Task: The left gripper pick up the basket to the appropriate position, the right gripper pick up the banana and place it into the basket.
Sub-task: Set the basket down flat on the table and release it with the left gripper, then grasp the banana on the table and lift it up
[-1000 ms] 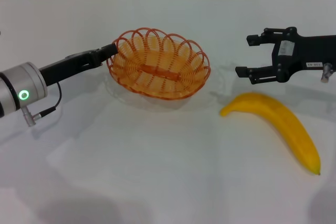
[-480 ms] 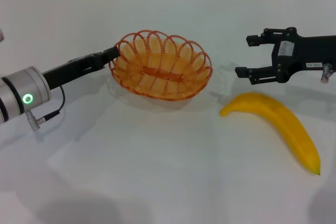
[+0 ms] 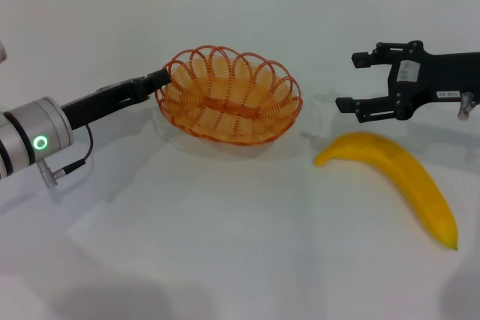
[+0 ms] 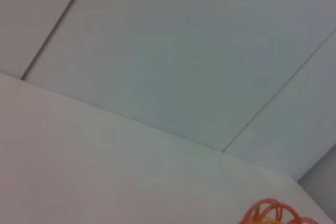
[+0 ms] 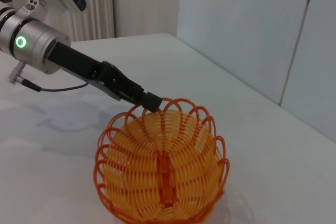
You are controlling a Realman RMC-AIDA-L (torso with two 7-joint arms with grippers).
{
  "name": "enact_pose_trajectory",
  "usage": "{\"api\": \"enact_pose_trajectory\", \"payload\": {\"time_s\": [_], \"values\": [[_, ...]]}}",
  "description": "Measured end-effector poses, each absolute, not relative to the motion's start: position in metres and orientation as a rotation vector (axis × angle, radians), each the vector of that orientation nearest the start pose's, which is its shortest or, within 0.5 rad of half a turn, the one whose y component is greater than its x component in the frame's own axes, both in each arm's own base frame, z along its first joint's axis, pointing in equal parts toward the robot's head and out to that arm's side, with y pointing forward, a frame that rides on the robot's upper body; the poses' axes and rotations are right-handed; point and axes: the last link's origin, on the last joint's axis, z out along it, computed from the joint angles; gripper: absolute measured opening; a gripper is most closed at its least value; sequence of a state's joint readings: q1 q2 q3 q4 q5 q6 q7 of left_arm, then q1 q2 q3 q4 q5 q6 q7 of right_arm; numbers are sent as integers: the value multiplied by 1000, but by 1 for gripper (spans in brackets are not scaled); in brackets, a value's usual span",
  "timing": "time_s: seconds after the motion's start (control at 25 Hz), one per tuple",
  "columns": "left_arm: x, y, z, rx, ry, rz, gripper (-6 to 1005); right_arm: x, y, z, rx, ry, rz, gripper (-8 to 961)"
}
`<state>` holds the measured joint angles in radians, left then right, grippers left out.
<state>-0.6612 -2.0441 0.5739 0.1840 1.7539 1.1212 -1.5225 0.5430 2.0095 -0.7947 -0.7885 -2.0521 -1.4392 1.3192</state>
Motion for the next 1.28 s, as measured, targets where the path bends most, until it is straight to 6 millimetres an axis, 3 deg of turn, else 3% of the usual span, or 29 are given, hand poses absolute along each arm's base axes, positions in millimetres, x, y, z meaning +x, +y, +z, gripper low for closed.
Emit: {"api": "enact_pose_trajectory", "payload": {"time_s": [1.28], "values": [[-282, 365, -46, -2184, -1370, -909, 159, 269, 361, 34, -2713, 326, 342, 861]]}}
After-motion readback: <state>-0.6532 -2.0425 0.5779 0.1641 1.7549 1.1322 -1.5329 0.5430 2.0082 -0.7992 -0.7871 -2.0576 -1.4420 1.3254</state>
